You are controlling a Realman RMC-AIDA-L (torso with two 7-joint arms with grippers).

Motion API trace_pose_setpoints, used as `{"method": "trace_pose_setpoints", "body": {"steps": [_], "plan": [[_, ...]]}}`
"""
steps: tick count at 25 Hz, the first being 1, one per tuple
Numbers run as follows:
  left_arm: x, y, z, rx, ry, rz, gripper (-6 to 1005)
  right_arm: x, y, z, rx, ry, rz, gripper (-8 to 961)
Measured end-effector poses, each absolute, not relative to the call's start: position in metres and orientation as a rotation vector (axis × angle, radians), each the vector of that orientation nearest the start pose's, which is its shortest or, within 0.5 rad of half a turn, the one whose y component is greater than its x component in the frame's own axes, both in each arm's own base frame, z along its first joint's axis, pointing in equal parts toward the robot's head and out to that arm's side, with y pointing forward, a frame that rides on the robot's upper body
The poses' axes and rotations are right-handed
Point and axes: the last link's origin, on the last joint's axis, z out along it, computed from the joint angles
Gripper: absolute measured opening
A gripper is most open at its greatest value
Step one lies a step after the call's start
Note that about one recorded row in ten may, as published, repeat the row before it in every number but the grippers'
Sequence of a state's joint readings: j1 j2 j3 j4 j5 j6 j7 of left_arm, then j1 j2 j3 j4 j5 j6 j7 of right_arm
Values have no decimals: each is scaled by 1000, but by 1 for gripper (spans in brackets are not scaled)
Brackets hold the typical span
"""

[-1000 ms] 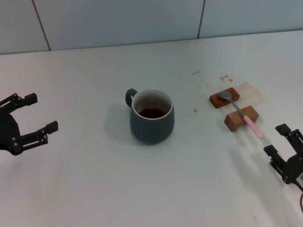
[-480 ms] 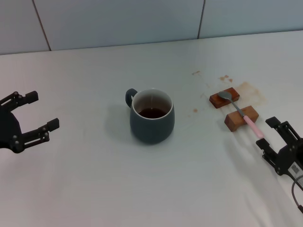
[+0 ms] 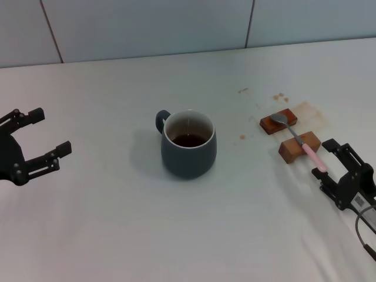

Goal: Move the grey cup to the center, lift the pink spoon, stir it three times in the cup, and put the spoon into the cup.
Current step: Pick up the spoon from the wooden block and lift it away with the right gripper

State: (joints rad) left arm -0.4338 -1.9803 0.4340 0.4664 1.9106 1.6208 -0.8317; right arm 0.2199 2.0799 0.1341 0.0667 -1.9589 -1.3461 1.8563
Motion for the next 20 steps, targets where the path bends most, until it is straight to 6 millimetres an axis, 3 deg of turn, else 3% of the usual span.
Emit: {"method": "trace_pose_setpoints", "body": {"steps": [20], "plan": [[-317,304,48,-2401,-220,-763,849,362,242,-47,-1058,2099,1560,809]]}}
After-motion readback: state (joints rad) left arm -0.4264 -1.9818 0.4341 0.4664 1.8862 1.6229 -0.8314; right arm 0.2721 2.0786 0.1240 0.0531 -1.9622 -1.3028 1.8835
